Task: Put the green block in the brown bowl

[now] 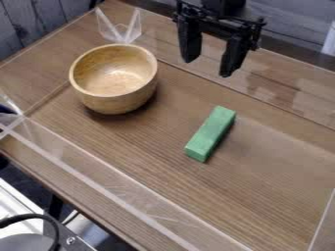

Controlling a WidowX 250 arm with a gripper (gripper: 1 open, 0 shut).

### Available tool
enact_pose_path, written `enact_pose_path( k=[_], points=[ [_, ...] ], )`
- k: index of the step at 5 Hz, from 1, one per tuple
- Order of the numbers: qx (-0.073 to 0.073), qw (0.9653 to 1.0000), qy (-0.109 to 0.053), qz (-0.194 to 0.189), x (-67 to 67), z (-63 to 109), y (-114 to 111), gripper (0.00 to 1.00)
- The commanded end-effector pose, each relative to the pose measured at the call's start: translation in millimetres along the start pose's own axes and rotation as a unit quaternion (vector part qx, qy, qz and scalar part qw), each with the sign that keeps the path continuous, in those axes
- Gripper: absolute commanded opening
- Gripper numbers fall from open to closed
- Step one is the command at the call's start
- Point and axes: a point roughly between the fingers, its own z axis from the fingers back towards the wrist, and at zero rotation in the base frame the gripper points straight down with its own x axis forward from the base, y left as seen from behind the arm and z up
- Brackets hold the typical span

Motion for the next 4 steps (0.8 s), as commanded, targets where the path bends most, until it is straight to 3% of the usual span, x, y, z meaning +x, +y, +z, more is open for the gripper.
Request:
enact_pose_path(
  k=[1,2,4],
  points=[
    [0.006,0.9997,0.017,-0.015,-8.7,-17.6,0,1.00],
    [0.012,0.9989,0.032,-0.032,-19.3,-42.1,2,1.00],
    [-0.021,0.9970,0.040,-0.063,-22.9,-69.1,-8,1.00]
  ],
)
